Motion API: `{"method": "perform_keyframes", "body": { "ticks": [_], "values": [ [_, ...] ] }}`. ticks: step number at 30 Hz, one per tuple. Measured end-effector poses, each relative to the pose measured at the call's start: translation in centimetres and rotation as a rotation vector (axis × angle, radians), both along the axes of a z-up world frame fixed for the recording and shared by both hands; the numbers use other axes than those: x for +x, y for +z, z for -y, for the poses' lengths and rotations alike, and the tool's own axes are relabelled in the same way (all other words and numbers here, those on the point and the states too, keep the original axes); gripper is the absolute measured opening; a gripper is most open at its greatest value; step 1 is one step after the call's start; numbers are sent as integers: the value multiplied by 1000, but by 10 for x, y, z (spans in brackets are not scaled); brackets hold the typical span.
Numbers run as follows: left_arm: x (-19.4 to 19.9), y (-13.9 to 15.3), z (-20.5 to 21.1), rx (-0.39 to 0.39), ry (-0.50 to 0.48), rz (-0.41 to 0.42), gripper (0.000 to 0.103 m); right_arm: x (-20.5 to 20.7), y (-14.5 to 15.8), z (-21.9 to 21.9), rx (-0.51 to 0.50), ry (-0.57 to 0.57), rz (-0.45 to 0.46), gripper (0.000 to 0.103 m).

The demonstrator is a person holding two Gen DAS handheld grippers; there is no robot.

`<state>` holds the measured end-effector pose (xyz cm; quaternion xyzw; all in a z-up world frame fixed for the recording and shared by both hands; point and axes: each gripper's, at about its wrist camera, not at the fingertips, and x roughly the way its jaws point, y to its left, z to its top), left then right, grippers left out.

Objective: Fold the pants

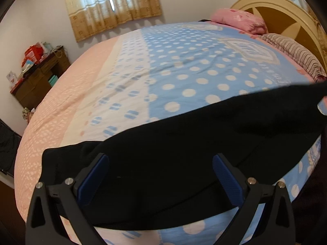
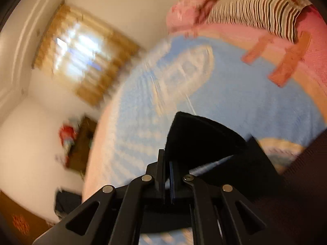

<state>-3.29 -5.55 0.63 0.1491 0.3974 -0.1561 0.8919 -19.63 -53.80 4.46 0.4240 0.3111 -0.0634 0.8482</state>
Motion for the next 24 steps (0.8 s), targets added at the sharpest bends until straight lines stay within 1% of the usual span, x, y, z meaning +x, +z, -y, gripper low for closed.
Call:
{"method": "perform_keyframes", "body": {
  "ticks": [1, 2, 3, 4, 6, 8, 9, 11, 13, 15, 17, 18, 19, 21, 23, 24],
  "values": [
    [0, 0, 1, -4, -8, -6, 103, -6, -14, 2, -2, -7, -61, 3],
    [1, -1, 3, -7, -14, -12, 103, -16, -31, 5, -15, -44, -151, 3],
    [1, -2, 4, -7, -18, -17, 103, -21, -41, 7, -22, -55, -189, 3],
    [1, -3, 6, -4, -20, -22, 103, -27, -52, 8, -31, -65, -215, 3],
    [1, -5, 11, 5, -22, -25, 103, -26, -64, 7, -40, -75, -256, 3],
    [0, -5, 16, 12, -19, -29, 103, -13, -62, 2, -54, -49, -266, 3],
    [0, -5, 16, 11, -18, -30, 103, -2, -55, -3, -74, -25, -261, 3],
    [-1, -3, 17, 6, -11, -35, 103, 22, -28, -15, -110, 23, -193, 3],
    [-1, 0, 15, 5, 2, -28, 103, 40, 8, -27, -138, 88, -54, 3],
    [-1, 4, 13, 0, 18, -17, 103, 46, 38, -35, -148, 138, 84, 3],
    [1, 6, 10, -12, 28, -15, 103, 41, 49, -37, -165, 161, 157, 3],
    [1, 5, 9, -18, 30, -19, 103, 36, 45, -35, -169, 169, 161, 3],
    [2, 4, 9, -19, 30, -25, 103, 31, 35, -32, -164, 173, 144, 3],
    [4, 0, 12, -15, 22, -39, 103, 15, -9, -16, -126, 148, 31, 3],
    [4, -5, 17, -4, 5, -52, 103, -8, -58, 0, -100, 53, -139, 3],
    [4, -7, 19, -1, -2, -54, 103, -23, -80, 8, -76, 2, -198, 3]
  ]
}}
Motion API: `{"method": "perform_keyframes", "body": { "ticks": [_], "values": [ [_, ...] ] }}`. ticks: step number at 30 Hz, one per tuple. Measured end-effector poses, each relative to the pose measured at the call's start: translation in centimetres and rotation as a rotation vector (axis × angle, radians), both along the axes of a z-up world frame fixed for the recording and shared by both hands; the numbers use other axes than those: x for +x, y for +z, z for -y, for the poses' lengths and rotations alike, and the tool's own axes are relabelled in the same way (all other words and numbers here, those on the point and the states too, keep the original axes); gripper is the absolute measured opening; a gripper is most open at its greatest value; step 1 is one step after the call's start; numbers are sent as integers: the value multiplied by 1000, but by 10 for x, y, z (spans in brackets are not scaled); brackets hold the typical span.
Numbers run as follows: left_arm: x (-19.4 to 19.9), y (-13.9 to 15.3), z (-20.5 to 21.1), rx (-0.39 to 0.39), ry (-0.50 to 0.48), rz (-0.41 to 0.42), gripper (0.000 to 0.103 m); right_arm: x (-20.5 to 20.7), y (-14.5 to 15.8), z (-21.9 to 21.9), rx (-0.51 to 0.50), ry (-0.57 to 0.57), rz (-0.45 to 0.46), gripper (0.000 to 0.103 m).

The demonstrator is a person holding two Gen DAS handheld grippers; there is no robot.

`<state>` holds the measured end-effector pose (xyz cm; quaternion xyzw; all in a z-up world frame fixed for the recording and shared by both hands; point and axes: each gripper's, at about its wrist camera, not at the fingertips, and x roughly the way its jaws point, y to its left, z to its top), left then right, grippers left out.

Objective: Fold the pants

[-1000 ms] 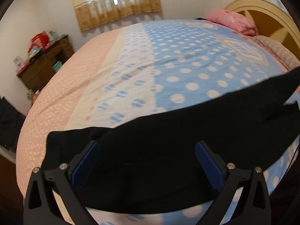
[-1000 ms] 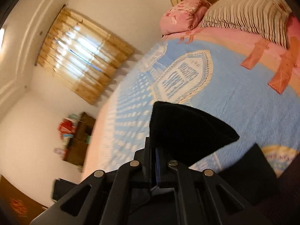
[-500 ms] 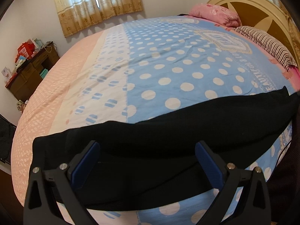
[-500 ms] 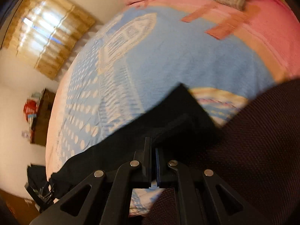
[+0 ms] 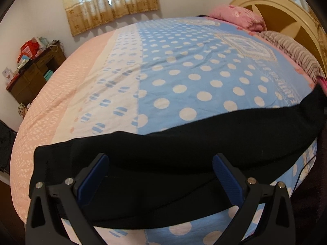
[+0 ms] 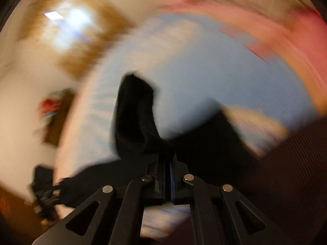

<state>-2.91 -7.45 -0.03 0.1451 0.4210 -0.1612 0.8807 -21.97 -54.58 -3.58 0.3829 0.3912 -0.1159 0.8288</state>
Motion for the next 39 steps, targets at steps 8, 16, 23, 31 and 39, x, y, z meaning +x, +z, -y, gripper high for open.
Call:
{"method": "perform_keyframes", "body": {
  "ticks": [8, 16, 23, 31, 39],
  "values": [
    [-4, 1, 14, -6, -40, -1, 103, -32, -27, -7, 14, -99, -13, 3],
    [2, 3, -10, 5, 19, 25, 103, -20, -13, 2, -192, -141, -86, 4],
    [0, 0, -57, 39, 80, 66, 103, -50, 18, 0, -177, -334, -26, 52],
    [3, -3, -128, 15, 249, 85, 103, -16, 48, -125, -16, -18, 243, 52],
    [-6, -9, -188, 23, 380, 92, 103, 105, -38, -297, 364, 400, 206, 28]
  ]
}}
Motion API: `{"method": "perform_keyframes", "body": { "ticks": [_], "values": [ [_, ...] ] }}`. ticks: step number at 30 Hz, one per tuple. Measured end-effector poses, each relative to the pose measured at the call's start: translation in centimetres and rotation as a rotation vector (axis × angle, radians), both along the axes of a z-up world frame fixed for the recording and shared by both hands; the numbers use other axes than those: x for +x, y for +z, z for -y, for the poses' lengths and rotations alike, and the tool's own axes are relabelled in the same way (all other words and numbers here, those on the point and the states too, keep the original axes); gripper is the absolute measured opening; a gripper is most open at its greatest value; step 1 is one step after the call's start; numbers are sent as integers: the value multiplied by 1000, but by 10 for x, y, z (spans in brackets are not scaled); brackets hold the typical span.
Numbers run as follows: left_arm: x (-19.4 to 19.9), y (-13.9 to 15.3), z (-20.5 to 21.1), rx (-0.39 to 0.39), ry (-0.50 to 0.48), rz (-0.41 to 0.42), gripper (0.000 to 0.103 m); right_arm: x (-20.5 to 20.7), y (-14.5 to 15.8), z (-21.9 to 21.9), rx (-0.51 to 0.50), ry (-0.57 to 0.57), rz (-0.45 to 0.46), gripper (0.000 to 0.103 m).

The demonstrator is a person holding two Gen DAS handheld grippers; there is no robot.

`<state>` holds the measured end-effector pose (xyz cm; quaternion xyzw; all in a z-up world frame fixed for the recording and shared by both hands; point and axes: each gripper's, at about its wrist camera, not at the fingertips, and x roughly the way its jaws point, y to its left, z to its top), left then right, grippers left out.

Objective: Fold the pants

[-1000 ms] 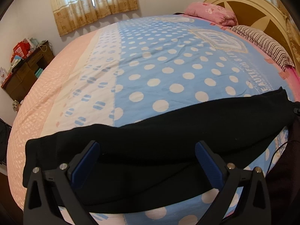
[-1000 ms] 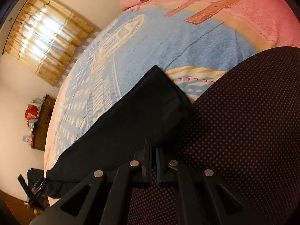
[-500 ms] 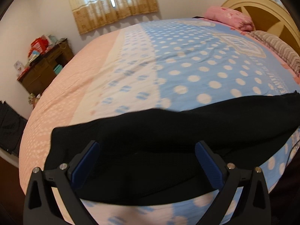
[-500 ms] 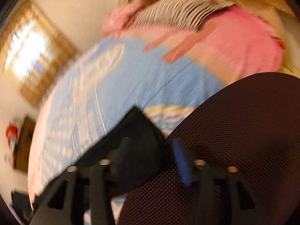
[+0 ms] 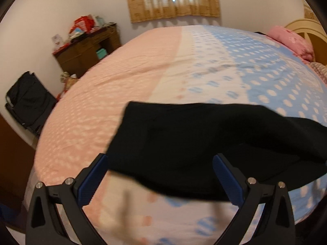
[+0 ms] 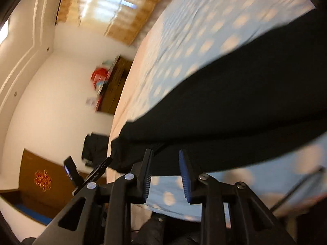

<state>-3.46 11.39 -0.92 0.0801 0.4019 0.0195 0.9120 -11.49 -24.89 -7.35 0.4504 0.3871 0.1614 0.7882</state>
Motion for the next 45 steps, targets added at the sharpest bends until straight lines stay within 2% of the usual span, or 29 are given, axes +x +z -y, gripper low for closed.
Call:
{"method": "perform_keyframes", "body": {
  "ticks": [4, 7, 9, 11, 13, 17, 19, 20, 21, 29, 31, 35, 39, 42, 44, 45],
  "values": [
    [-3, -4, -31, 9, 62, 0, 103, 33, -29, -39, 60, 57, -40, 28],
    [-2, -8, -55, -18, 110, -8, 103, 46, -37, -51, 11, 59, -50, 28],
    [-1, -10, -67, -44, 136, -17, 103, 50, -43, -54, 29, 45, -46, 28],
    [1, -12, -71, -59, 153, -22, 103, 58, -45, -54, 55, 31, -42, 28],
    [1, -13, -72, -70, 159, -22, 103, 66, -44, -56, 40, 22, -60, 28],
    [-1, -11, -71, -80, 142, -15, 103, 70, -37, -65, 8, 26, -42, 27],
    [-2, -11, -70, -78, 136, -12, 103, 73, -35, -70, 18, 38, -25, 19],
    [-3, -10, -70, -77, 133, -11, 103, 73, -35, -73, 20, 55, -17, 9],
    [-3, -10, -70, -74, 131, -10, 103, 73, -34, -76, 16, 63, -13, 7],
    [-5, -7, -80, -82, 152, 0, 103, 55, -3, -97, -28, 127, 63, 3],
    [-5, -7, -82, -82, 157, 0, 103, 56, -5, -106, -10, 154, 68, 3],
    [-5, -7, -84, -87, 168, 0, 103, 45, -16, -124, -11, 229, 17, 3],
    [-5, -10, -82, -96, 161, -13, 103, 43, -44, -140, -20, 313, -82, 3],
    [-6, -10, -75, -72, 141, -10, 103, 41, -51, -131, -18, 305, -134, 4],
    [-6, -9, -74, -47, 137, 1, 103, 40, -44, -131, 29, 337, -115, 4],
    [-5, -8, -75, -43, 140, 2, 103, 36, -34, -128, 54, 372, -70, 4]
  ]
}}
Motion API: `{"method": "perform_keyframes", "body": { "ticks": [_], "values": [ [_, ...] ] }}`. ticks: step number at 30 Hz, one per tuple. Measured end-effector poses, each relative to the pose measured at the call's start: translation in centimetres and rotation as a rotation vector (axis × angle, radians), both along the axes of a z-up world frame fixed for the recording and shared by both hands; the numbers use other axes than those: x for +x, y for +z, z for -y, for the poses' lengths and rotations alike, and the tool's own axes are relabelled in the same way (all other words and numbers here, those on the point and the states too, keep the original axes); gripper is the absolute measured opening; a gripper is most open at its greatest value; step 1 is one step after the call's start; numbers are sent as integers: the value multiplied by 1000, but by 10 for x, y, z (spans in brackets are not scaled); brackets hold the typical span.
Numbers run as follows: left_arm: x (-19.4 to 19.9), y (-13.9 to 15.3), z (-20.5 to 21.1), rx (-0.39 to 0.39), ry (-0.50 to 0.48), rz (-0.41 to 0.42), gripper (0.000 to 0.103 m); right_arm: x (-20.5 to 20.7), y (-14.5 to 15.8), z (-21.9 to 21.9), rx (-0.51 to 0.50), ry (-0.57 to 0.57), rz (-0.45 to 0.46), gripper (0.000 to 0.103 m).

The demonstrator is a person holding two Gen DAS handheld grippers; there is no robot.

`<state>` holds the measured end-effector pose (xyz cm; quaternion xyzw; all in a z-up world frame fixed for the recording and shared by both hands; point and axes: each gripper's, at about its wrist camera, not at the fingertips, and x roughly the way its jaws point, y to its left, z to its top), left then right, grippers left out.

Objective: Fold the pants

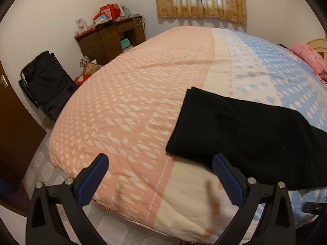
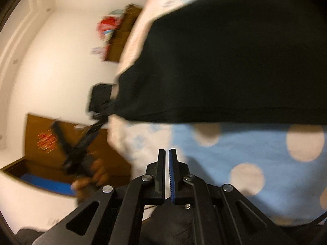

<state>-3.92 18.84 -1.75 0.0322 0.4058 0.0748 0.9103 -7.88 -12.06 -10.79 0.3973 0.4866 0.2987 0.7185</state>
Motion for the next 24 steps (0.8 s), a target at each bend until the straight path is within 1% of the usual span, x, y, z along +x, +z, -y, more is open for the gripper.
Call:
{"method": "perform_keyframes", "body": {
  "ticks": [1, 2, 3, 5, 7, 9, 11, 14, 16, 17, 18, 20, 21, 22, 23, 24],
  "values": [
    [1, 0, -1, -2, 5, -1, 103, 0, 8, 0, -4, 9, 39, 4],
    [2, 0, -3, -12, 10, -2, 103, -2, 24, 1, -36, 6, 105, 4],
    [3, 0, -5, -21, 16, -2, 103, -3, 44, 10, -108, -20, 197, 4],
    [5, -1, -5, -21, 26, -2, 103, 1, 64, 23, -199, -79, 287, 4],
    [5, 0, -6, 3, 41, 0, 103, 13, 77, 33, -333, -123, 351, 4],
    [5, 2, -10, 31, 64, 6, 103, 25, 78, 28, -394, -110, 376, 4],
    [4, 4, -17, 58, 92, 10, 103, 32, 68, 9, -401, -47, 366, 4],
    [2, 7, -29, 63, 123, 11, 103, 40, 32, -26, -428, 53, 291, 4],
    [2, 8, -34, 63, 140, 11, 103, 40, 8, -47, -402, 136, 237, 4],
    [2, 9, -35, 58, 143, 16, 103, 38, 3, -58, -373, 183, 234, 4],
    [3, 10, -35, 52, 141, 20, 103, 36, 2, -64, -372, 214, 243, 4],
    [6, 14, -30, 44, 121, 35, 103, 32, 14, -64, -393, 213, 307, 4],
    [8, 16, -25, 44, 111, 44, 103, 32, 23, -59, -370, 187, 346, 4],
    [11, 16, -19, 43, 100, 50, 103, 32, 31, -51, -344, 156, 368, 4],
    [15, 16, -12, 33, 83, 53, 103, 35, 39, -39, -324, 99, 389, 4],
    [20, 14, -3, 14, 59, 50, 103, 38, 42, -33, -326, 57, 398, 4]
  ]
}}
